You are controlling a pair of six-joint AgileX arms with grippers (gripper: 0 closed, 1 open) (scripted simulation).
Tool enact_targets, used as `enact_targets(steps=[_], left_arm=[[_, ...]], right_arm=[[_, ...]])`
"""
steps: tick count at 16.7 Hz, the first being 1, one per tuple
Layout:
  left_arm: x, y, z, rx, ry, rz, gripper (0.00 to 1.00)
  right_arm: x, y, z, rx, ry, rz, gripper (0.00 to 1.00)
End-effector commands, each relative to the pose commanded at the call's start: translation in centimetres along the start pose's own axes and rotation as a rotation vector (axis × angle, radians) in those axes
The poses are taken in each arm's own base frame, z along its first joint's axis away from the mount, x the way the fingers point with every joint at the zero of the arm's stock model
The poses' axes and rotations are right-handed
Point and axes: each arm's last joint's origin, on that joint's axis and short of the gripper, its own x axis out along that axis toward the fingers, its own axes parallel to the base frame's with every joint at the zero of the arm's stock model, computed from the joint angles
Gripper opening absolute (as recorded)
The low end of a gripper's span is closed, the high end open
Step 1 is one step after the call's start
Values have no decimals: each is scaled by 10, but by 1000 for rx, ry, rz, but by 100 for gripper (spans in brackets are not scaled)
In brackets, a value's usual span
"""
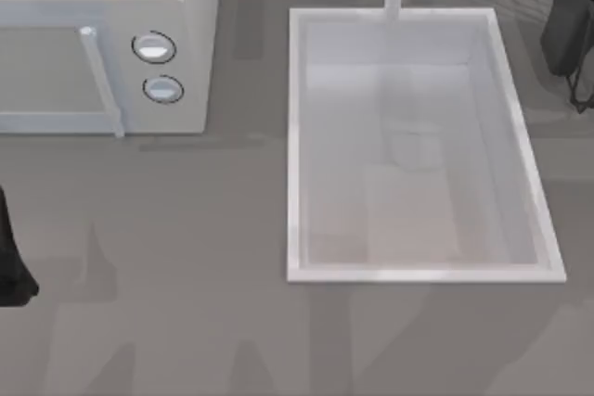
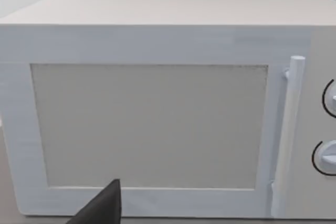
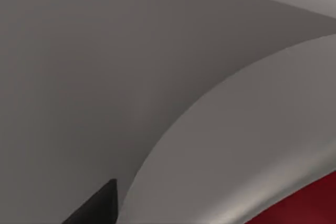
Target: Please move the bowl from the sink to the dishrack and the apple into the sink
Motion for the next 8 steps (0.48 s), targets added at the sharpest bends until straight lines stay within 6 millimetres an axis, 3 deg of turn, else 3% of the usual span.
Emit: enact_targets(steps=[8], left_arm=[[0, 0, 0, 0, 0, 0, 100]], right_arm=[[-76, -5, 3, -1, 32, 8, 0]])
